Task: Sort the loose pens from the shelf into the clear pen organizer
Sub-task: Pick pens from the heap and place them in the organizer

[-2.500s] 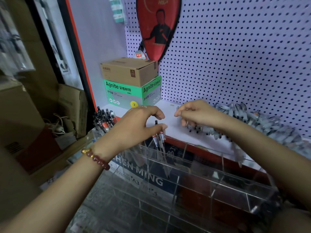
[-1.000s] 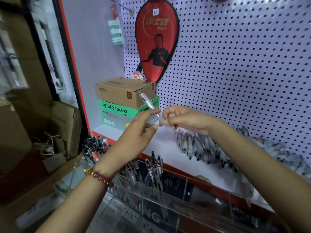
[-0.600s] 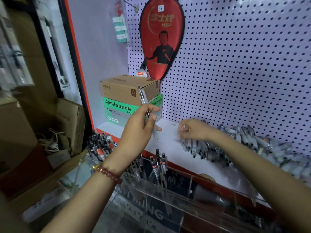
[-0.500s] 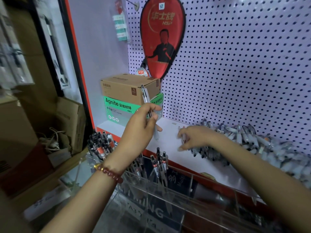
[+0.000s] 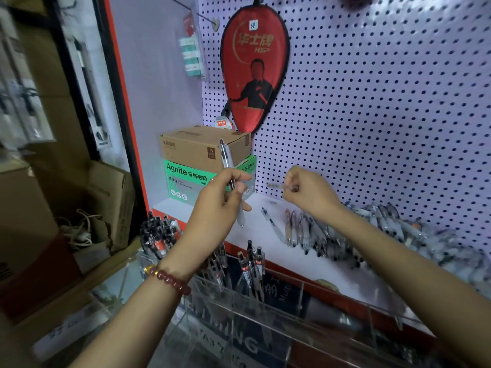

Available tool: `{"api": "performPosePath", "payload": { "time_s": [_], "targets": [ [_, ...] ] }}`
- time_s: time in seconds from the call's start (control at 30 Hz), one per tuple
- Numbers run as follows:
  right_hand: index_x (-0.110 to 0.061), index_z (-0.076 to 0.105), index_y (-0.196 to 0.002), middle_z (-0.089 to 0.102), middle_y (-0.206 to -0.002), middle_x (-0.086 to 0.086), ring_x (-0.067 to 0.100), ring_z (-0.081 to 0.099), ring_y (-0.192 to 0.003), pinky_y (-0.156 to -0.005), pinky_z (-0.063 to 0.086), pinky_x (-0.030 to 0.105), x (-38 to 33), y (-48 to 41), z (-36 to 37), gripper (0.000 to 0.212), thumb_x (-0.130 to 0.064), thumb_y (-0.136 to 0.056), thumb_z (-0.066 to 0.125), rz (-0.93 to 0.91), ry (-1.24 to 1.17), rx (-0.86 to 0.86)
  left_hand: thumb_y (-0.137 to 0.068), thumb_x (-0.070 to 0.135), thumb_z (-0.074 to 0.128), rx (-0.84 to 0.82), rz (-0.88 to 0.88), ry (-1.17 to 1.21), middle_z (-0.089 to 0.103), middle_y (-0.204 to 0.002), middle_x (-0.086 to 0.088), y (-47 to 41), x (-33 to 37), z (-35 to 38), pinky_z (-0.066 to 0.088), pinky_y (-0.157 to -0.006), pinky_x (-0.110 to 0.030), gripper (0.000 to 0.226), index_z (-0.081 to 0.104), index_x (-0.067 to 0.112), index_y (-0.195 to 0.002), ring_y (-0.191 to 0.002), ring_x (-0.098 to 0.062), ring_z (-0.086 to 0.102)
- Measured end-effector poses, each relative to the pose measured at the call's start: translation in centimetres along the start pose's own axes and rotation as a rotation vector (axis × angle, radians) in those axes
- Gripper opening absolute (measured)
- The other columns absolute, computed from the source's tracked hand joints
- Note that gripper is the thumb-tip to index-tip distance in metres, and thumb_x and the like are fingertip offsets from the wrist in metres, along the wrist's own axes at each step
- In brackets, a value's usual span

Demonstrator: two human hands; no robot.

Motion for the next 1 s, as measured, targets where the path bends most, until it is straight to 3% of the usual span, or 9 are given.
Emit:
{"api": "performPosePath", "payload": {
  "time_s": [0.1, 0.2, 0.27, 0.33, 0.47, 0.57, 0.8, 0.9, 1.0],
  "targets": [
    [-0.023, 0.047, -0.080, 0.069, -0.083, 0.002, 0.011, 0.053, -0.051, -0.054, 0.043, 0.029, -3.0, 0.3, -3.4, 0.016, -0.015, -0.083, 0.060, -0.078, -0.190, 0.128, -0.099, 0.007, 0.045, 0.024, -0.013, 0.066, 0.064, -0.081, -0.022, 0.0, 0.5, -0.3, 0.053, -0.071, -0.036, 0.024, 0.055, 0.028, -0.095, -0.062, -0.004, 0.067],
    [-0.015, 0.044, -0.075, 0.050, -0.054, -0.010, -0.015, 0.057, -0.063, -0.058, 0.039, 0.020, -6.3, 1.9, -5.3, 0.020, -0.008, -0.086, 0.060, -0.166, -0.389, 0.182, -0.100, 0.008, 0.042, 0.047, -0.067, 0.199, 0.063, -0.093, -0.003, 0.3, 1.1, -0.3, 0.055, -0.062, -0.030, 0.022, 0.058, 0.022, -0.095, -0.061, -0.004, 0.066],
    [-0.016, 0.041, -0.069, 0.040, -0.045, -0.012, -0.001, 0.068, -0.087, -0.069, 0.048, 0.025, -8.1, 3.2, -5.2, 0.027, -0.008, -0.088, 0.059, -0.203, -0.495, 0.143, -0.102, 0.016, 0.036, 0.047, -0.112, 0.290, 0.063, -0.102, -0.001, 0.6, 1.6, -0.1, 0.052, -0.056, -0.018, 0.024, 0.060, 0.014, -0.104, -0.066, -0.002, 0.067],
    [-0.020, 0.039, -0.066, 0.040, -0.044, -0.011, 0.023, 0.070, -0.073, -0.075, 0.052, 0.042, -9.3, 4.5, -4.7, 0.033, -0.008, -0.088, 0.059, -0.229, -0.535, 0.108, -0.103, 0.026, 0.031, 0.034, -0.149, 0.394, 0.066, -0.101, -0.001, 1.0, 2.1, 0.4, 0.051, -0.059, -0.015, 0.035, 0.060, 0.007, -0.112, -0.073, -0.003, 0.068],
    [-0.024, 0.039, -0.065, 0.049, -0.054, 0.009, 0.025, 0.046, -0.052, -0.058, 0.046, 0.042, -10.1, 7.3, -3.6, 0.034, -0.009, -0.087, 0.061, -0.229, -0.548, 0.071, -0.102, 0.020, 0.036, 0.032, -0.144, 0.544, 0.062, -0.085, -0.011, 1.8, 3.2, 1.0, 0.050, -0.058, -0.016, 0.027, 0.058, 0.005, -0.097, -0.070, -0.010, 0.063],
    [-0.029, 0.042, -0.067, 0.049, -0.054, 0.003, 0.022, 0.043, -0.050, -0.053, 0.041, 0.037, -10.2, 9.0, -3.1, 0.029, -0.022, -0.087, 0.061, -0.230, -0.508, 0.026, -0.102, 0.013, 0.037, -0.008, -0.111, 0.524, 0.055, -0.072, -0.007, 2.6, 3.6, 1.3, 0.050, -0.057, -0.016, 0.025, 0.051, 0.011, -0.080, -0.060, -0.007, 0.057],
    [-0.030, 0.055, -0.089, 0.040, -0.047, 0.000, 0.015, 0.034, -0.042, -0.048, 0.028, 0.034, -8.8, 10.6, -4.8, 0.006, -0.033, -0.091, 0.052, -0.032, -0.667, 0.077, -0.102, 0.012, 0.035, -0.242, 0.015, 0.343, 0.052, -0.073, -0.019, 4.8, 5.0, 1.8, 0.050, -0.055, -0.020, 0.019, 0.051, 0.019, -0.092, -0.060, -0.006, 0.058],
    [-0.027, 0.058, -0.094, 0.035, -0.047, -0.012, 0.005, 0.030, -0.042, -0.049, 0.027, 0.024, -8.7, 10.4, -4.2, 0.017, -0.043, -0.091, 0.053, 0.073, -0.831, -0.031, -0.101, 0.016, 0.040, -0.316, 0.031, 0.255, 0.050, -0.058, 0.007, 5.6, 4.5, 2.4, 0.038, -0.049, -0.015, 0.012, 0.048, 0.021, -0.095, -0.049, -0.005, 0.046],
    [-0.018, 0.055, -0.080, 0.032, -0.047, -0.010, 0.007, 0.026, -0.042, -0.046, 0.023, 0.021, -8.3, 10.4, -3.5, 0.028, -0.044, -0.092, 0.053, 0.173, -0.894, -0.135, -0.099, 0.020, 0.044, -0.345, 0.137, 0.115, 0.056, -0.079, -0.003, 6.2, 4.5, 2.5, 0.040, -0.063, -0.020, 0.011, 0.045, 0.014, -0.108, -0.066, -0.018, 0.049]
  ]
}}
Point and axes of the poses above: each hand's wrist, its own y-axis away from the middle knuckle, its own z-axis out of the palm, x = y × z, the point moved 6 cm from there along -y, towards the middle knuckle
